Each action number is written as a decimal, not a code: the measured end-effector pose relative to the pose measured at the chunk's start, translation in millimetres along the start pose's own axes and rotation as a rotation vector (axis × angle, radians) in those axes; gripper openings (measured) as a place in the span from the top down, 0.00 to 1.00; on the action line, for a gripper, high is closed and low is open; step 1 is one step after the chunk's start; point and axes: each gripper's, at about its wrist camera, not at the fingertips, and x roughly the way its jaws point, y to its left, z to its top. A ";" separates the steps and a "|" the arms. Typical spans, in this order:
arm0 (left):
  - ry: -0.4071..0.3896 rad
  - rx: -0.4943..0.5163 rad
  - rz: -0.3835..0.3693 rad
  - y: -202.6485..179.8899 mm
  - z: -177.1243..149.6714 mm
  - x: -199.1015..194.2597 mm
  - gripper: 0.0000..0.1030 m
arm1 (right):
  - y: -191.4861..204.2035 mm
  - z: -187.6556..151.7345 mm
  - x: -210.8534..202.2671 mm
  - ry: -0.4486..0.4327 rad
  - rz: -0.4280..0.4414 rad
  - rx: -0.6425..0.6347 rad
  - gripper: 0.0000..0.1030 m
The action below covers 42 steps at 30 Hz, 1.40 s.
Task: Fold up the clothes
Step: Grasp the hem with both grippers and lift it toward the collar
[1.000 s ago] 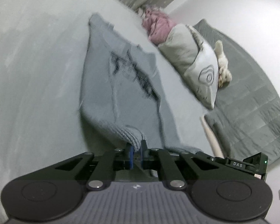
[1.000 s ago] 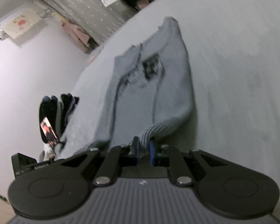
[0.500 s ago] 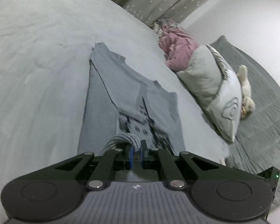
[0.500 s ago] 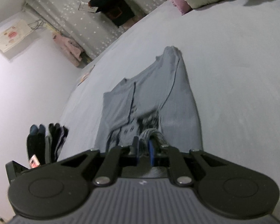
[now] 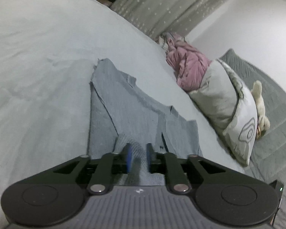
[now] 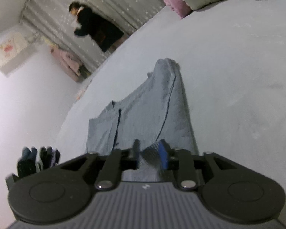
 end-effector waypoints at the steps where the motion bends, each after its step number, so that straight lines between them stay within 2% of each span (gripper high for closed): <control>1: -0.017 -0.003 0.009 0.6 0.7 -5.8 0.66 | -1.8 0.3 -1.4 -0.007 0.000 0.008 0.54; 5: 0.002 0.063 0.018 -0.9 0.6 -20.3 0.61 | 5.2 1.9 -7.9 -0.041 -0.038 -0.071 0.53; 8: 0.019 0.198 0.063 -8.4 -4.4 -26.8 0.57 | 16.7 -5.3 -3.0 -0.022 -0.056 -0.179 0.53; 10: 0.023 0.282 0.089 -14.1 -8.7 -24.7 0.55 | 24.4 -10.2 0.3 -0.010 -0.067 -0.251 0.53; 14: 0.026 0.401 0.095 -26.5 -19.8 -11.0 0.54 | 39.9 -27.8 14.0 0.008 -0.136 -0.437 0.54; 17: 0.020 0.483 0.134 -33.9 -28.8 3.4 0.54 | 43.3 -36.7 17.2 0.000 -0.171 -0.515 0.57; 20: 0.002 0.539 0.143 -37.5 -37.5 10.5 0.58 | 45.6 -44.4 20.0 -0.018 -0.199 -0.598 0.61; 21: 0.000 0.556 0.140 -38.2 -39.9 11.0 0.72 | 45.9 -46.4 21.1 -0.021 -0.204 -0.626 0.72; 22: -0.003 0.566 0.122 -38.6 -42.5 10.5 0.92 | 46.6 -48.2 21.6 -0.025 -0.206 -0.651 0.83; 24: -0.050 0.581 0.099 -40.1 -45.8 4.2 0.94 | 49.3 -51.6 19.7 -0.046 -0.208 -0.689 0.92; 27: -0.149 0.592 0.060 -42.8 -49.3 -7.5 0.94 | 53.7 -53.7 14.9 -0.106 -0.221 -0.723 0.95; 30: -0.203 0.578 -0.004 -43.7 -48.2 -14.2 0.95 | 58.6 -54.3 6.3 -0.227 -0.231 -0.748 0.95; 32: -0.230 0.572 0.000 -39.4 -48.1 -16.7 0.94 | 58.4 -54.0 1.8 -0.289 -0.234 -0.757 0.95; 35: -0.253 0.557 0.003 -34.7 -47.6 -19.1 0.94 | 56.6 -53.3 0.2 -0.341 -0.245 -0.759 0.95; 37: -0.298 0.549 0.021 -32.0 -49.6 -20.3 0.95 | 56.7 -53.4 0.7 -0.361 -0.253 -0.764 0.95; 42: -0.322 0.542 0.032 -35.6 -50.1 -26.6 0.95 | 68.9 -62.4 -4.3 -0.452 -0.255 -0.855 0.95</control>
